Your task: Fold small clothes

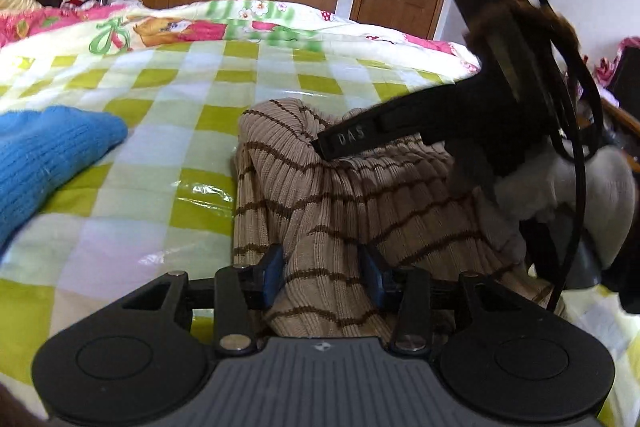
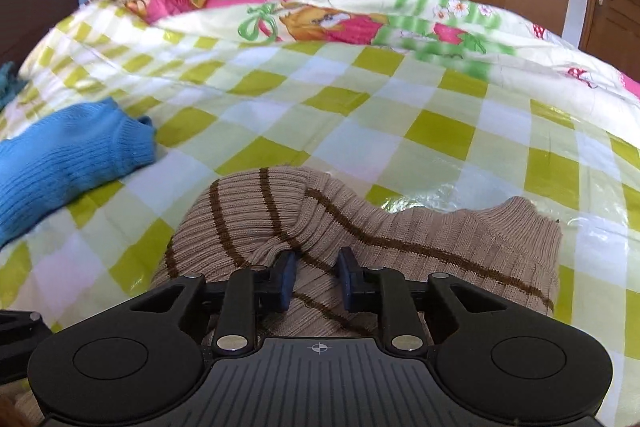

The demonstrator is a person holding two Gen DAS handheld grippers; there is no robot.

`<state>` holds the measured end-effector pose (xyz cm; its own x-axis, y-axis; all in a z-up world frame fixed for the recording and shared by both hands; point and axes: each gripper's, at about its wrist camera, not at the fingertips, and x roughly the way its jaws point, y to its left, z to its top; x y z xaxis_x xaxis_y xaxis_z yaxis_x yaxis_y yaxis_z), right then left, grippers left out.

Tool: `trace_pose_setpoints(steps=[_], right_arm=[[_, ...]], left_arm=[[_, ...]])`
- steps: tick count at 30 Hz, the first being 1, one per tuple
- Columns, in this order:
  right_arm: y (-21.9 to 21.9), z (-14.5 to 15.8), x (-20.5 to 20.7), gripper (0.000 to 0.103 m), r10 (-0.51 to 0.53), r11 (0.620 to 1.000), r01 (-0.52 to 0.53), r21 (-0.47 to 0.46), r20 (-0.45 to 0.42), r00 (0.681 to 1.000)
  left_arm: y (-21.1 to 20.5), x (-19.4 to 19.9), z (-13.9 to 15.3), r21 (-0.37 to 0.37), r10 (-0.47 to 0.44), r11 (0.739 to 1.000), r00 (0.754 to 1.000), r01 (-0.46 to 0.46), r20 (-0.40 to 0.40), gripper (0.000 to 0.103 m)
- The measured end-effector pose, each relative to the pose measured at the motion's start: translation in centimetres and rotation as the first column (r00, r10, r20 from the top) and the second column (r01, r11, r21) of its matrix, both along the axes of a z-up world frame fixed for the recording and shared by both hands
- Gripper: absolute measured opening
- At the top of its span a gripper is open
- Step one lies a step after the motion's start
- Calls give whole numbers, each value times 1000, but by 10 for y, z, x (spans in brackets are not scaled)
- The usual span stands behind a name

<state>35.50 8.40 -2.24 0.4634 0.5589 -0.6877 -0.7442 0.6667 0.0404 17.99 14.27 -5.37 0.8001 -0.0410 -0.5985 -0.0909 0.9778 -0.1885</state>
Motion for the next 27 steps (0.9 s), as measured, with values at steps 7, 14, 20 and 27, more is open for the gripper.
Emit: trace_pose_setpoints(steps=[7, 14, 20, 27], right_arm=[[-76, 45, -31, 27, -90, 985, 89, 147, -4, 996], [-138, 31, -90, 27, -129, 983, 140, 118, -100, 987], [-150, 4, -121, 30, -119, 992, 122, 11, -147, 982], [-174, 35, -113, 33, -124, 984, 146, 105, -193, 973]], left_arm=[[6, -24, 37, 4, 20, 1000, 999, -20, 38, 56], [5, 17, 60, 88, -11, 996, 993, 1, 120, 56], [1, 55, 18, 137, -22, 990, 1000, 22, -3, 57], [4, 35, 42, 142, -21, 990, 1000, 20, 7, 57]])
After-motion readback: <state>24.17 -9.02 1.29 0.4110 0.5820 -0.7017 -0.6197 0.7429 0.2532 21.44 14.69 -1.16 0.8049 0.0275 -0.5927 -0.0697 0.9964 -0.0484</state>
